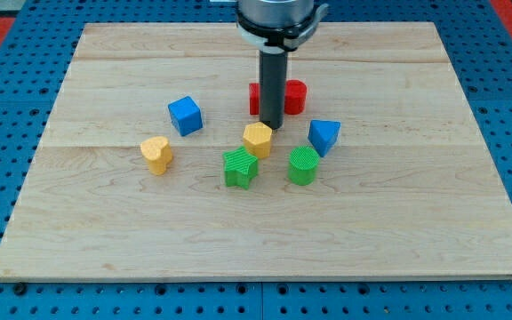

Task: Place the yellow hexagon parallel left side of the green star

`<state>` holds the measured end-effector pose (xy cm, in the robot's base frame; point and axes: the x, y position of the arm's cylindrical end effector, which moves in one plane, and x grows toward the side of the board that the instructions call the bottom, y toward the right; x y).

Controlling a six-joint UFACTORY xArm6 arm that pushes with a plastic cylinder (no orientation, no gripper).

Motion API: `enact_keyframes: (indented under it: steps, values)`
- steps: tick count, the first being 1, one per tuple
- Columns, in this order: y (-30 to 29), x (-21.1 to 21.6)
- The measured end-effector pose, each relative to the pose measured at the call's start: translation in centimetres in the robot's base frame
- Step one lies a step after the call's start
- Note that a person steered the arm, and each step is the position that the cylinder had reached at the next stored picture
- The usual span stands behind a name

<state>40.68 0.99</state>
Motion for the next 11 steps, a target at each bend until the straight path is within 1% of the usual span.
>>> enact_keyframes:
  steps: [2, 3, 6, 9, 10, 11]
  values:
    - [4.2, 1.5]
    - [1.5, 1.6]
    - [-1.8, 2.2]
    - [-2.0, 2.6]
    - [-2.9, 3.8]
    - [-6.8, 3.9]
